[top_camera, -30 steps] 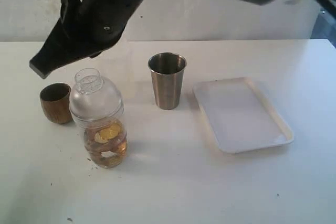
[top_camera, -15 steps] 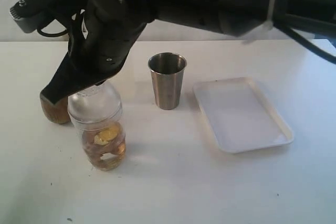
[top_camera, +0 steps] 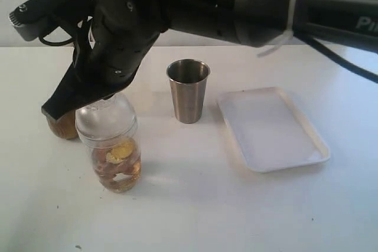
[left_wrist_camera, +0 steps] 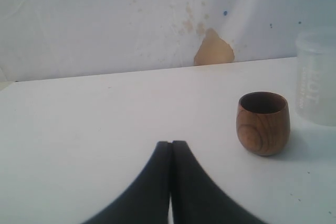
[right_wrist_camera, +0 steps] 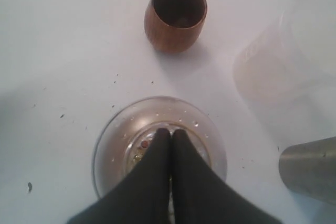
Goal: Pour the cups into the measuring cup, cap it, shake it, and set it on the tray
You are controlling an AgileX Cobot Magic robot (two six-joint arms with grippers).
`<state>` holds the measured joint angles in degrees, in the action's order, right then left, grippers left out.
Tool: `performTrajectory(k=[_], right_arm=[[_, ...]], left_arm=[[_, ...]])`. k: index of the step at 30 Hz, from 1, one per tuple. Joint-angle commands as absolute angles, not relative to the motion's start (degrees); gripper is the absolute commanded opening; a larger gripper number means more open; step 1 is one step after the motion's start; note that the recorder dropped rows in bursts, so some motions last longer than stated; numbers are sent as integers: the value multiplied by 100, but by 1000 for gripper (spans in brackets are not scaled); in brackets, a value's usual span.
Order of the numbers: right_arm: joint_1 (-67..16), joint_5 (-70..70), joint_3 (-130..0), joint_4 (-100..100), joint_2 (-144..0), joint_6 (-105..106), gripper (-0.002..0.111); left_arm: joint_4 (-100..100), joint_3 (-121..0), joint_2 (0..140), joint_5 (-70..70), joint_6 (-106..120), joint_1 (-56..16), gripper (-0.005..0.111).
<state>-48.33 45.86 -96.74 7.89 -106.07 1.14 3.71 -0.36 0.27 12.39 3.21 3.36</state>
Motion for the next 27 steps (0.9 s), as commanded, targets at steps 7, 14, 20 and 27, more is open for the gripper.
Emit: performTrajectory(k=[7,14,20,27], right_arm=[[-4793,4773,-9632,687,-10913,0,0],[-4793,4658,-9257,563,-10934,0,0],[-4793,4655,-9259,575,-10850,0,0],[-4793,4463,-9129,511,-10917,0,0]], left_arm=[[416,0,0,1165,313,353,0],[416,0,0,1165,313,353,0],[416,0,0,1165,313,353,0],[416,0,0,1165,313,353,0]])
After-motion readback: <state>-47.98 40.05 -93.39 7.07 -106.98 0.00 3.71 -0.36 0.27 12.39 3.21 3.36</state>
